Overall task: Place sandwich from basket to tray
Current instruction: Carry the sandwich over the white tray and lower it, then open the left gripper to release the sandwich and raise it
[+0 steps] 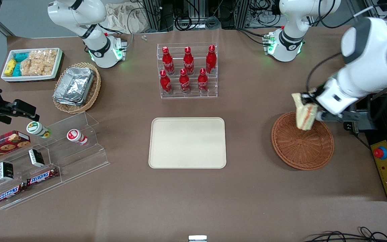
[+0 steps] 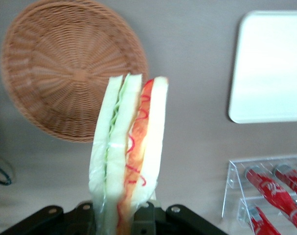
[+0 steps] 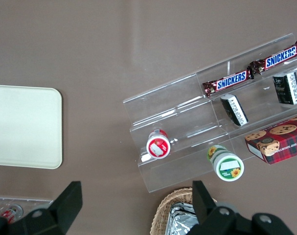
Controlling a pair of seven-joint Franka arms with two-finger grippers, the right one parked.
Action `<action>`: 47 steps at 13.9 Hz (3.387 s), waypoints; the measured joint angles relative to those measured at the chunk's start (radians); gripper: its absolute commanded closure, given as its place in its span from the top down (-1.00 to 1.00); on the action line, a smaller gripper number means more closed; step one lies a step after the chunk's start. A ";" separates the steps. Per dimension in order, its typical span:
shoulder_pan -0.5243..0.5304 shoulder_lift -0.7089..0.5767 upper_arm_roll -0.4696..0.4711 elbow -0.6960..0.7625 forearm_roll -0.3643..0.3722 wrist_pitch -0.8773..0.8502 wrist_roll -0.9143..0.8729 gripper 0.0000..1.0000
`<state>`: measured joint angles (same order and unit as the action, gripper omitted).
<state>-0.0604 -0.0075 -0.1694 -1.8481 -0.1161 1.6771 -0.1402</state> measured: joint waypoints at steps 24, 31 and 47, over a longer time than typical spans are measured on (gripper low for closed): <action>-0.215 0.693 -0.278 0.148 0.349 0.669 -0.709 1.00; -0.218 0.712 -0.278 0.170 0.472 0.670 -0.741 1.00; 0.030 0.378 -0.269 0.427 0.209 -0.014 -0.439 1.00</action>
<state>-0.0300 0.3708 -0.4386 -1.4209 0.0931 1.6631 -0.5796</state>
